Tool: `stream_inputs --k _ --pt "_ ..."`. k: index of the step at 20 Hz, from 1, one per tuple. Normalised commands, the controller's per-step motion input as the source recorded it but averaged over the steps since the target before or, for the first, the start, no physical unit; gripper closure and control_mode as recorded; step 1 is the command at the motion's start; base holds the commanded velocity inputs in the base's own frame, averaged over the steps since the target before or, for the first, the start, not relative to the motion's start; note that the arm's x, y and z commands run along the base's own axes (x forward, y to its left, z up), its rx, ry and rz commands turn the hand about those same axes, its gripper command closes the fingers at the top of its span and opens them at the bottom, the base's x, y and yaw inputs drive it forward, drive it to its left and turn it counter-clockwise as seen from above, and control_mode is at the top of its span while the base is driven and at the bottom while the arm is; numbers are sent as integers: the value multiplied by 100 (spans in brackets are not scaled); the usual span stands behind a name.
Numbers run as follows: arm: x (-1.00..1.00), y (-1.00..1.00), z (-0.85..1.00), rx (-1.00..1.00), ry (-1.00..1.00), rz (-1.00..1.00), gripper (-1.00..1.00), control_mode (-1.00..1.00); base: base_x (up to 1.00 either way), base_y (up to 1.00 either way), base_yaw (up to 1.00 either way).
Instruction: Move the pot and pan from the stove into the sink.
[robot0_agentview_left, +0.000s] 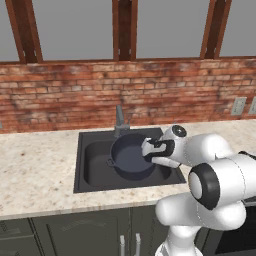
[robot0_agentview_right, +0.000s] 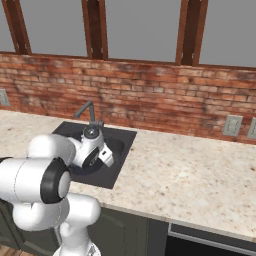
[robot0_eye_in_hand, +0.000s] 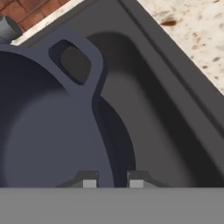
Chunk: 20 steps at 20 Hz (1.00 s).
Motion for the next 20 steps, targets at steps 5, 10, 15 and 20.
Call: stream_inputs --k 5,10,15,20 --pt "9 8 -22 -3 -4 0 100 -100 0 0 0" --pt "8 7 -17 -3 -2 0 100 -100 0 0 0" --pt "2 2 -8 -1 0 0 100 -100 0 0 0" --pt "5 0 7 0 2 0 -100 -100 0 0 0"
